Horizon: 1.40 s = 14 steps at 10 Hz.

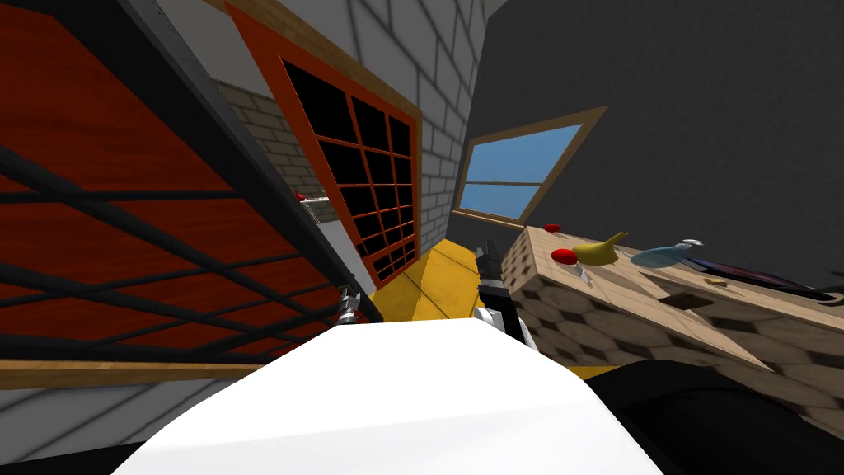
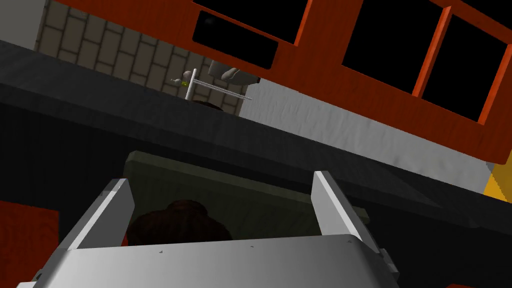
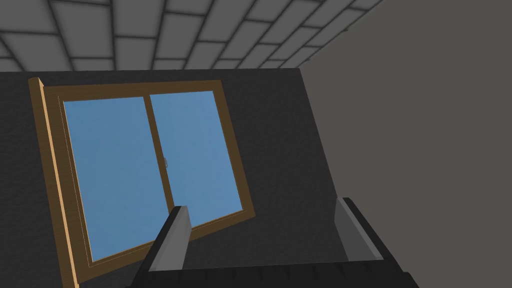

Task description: Pull the door open

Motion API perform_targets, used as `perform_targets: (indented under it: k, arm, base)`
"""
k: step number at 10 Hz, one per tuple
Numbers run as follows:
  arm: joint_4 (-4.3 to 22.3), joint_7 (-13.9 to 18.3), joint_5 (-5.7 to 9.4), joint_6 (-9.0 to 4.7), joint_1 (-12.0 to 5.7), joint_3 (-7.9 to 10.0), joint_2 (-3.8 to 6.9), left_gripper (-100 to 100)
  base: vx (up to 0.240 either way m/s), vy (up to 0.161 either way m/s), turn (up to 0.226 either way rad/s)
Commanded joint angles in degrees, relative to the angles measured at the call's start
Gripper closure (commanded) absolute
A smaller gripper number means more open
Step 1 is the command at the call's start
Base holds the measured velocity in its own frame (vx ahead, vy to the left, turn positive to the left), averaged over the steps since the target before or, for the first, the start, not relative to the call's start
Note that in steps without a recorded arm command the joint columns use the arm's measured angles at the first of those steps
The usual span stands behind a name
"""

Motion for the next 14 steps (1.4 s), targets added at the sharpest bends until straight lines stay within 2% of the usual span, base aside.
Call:
perform_targets:
  k: [1,2,4,5,7,8,10,11,13,14]
  arm:
    - [0.61,2.86,1.39,-0.28,-0.32,0.12,0.53,-100]
    - [0.61,3.44,1.39,-0.28,-0.32,0.12,0.53,-100]
    - [0.63,7.1,2.93,-0.26,-0.73,-0.56,0.41,-100]
    - [0.63,7.55,2.93,-0.26,-0.73,-0.56,0.41,-100]
    - [0.66,11.25,4.62,-0.23,-1.19,-1.31,0.28,-100]
    - [0.66,11.83,4.62,-0.23,-1.19,-1.31,0.28,-100]
    - [0.68,15.52,6.42,-0.21,-1.67,-2.11,0.11,-100]
    - [0.68,16.16,6.42,-0.21,-1.67,-2.11,0.11,-100]
    - [0.71,19.85,8.27,-0.19,-2.17,-2.94,-0.08,-100]
    - [0.71,20.52,8.27,-0.19,-2.17,-2.94,-0.08,-100]
  base:
    - [-0.102,0.045,-0.008]
    - [-0.091,0.039,0.0]
    - [-0.081,0.027,-0.07]
    - [-0.056,0.022,-0.03]
    - [-0.063,0.029,-0.067]
    - [-0.05,0.028,-0.037]
    - [-0.07,0.017,-0.075]
    - [-0.062,0.025,-0.035]
    - [-0.065,0.035,-0.081]
    - [-0.065,0.035,-0.034]
